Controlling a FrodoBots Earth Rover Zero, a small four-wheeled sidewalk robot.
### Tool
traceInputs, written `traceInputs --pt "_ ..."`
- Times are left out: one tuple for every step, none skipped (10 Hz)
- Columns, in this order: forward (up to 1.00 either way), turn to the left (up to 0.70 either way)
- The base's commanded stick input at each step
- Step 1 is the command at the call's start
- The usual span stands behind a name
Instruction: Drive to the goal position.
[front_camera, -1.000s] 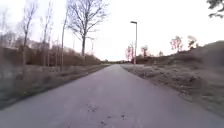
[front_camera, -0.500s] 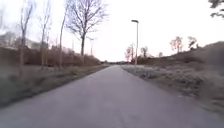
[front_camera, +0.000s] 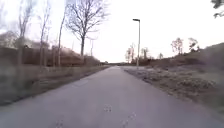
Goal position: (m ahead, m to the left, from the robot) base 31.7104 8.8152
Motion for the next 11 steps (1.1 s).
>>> traceInputs --pt "1.00 0.01" --pt "1.00 0.01" --pt "1.00 0.01" --pt "1.00 0.01" --pt "1.00 0.01" --pt "1.00 0.01" --pt "1.00 0.01" --pt "1.00 0.01" --pt "1.00 0.01" --pt "1.00 0.01" --pt "1.00 0.01"
